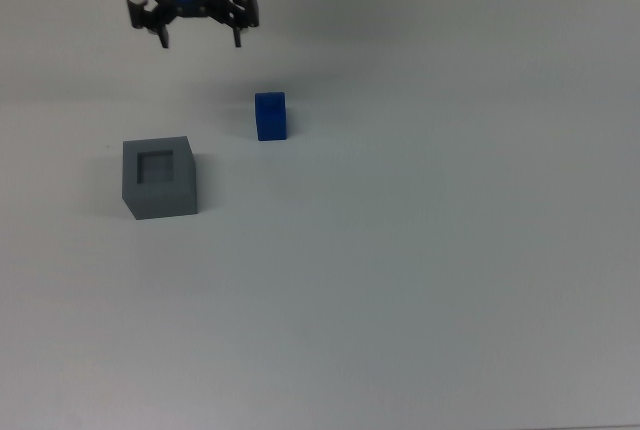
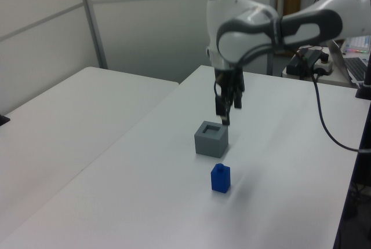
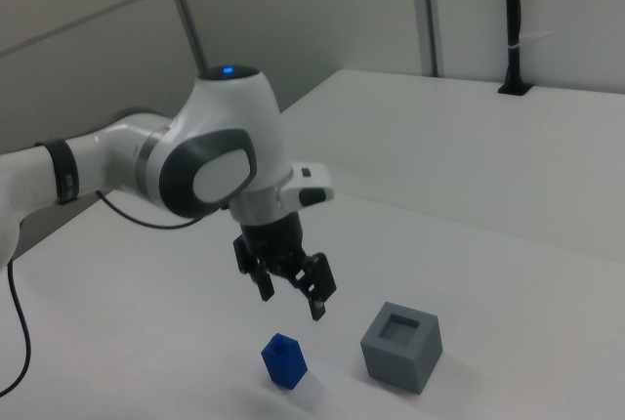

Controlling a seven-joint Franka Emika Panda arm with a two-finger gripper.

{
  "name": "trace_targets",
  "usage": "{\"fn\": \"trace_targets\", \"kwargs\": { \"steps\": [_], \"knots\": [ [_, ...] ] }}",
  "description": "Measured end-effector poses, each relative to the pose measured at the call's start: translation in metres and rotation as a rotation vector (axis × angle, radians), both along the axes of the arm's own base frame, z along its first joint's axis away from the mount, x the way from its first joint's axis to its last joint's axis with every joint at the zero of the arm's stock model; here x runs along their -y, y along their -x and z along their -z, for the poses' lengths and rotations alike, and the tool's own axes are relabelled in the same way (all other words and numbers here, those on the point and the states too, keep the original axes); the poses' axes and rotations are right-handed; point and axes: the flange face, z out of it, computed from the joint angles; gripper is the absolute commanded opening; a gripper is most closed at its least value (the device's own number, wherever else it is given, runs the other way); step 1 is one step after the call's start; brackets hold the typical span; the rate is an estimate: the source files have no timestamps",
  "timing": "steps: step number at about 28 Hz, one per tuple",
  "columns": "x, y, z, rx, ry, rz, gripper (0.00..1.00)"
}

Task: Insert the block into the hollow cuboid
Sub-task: 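Lower the gripper around the blue block and close on it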

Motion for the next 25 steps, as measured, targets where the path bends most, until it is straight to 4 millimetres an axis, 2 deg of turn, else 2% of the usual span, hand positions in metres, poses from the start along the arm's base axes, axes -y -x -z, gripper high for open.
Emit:
{"fn": "trace_targets", "kwargs": {
  "steps": [9,17,23,25],
  "knots": [
    [-0.039,0.007,0.058,0.005,-0.001,-0.068,1.0],
    [-0.066,0.007,0.084,-0.034,-0.002,-0.098,1.0],
    [-0.081,0.003,0.114,-0.084,-0.004,-0.116,1.0],
    [-0.083,0.001,0.124,-0.094,-0.005,-0.119,0.93]
  ]
}}
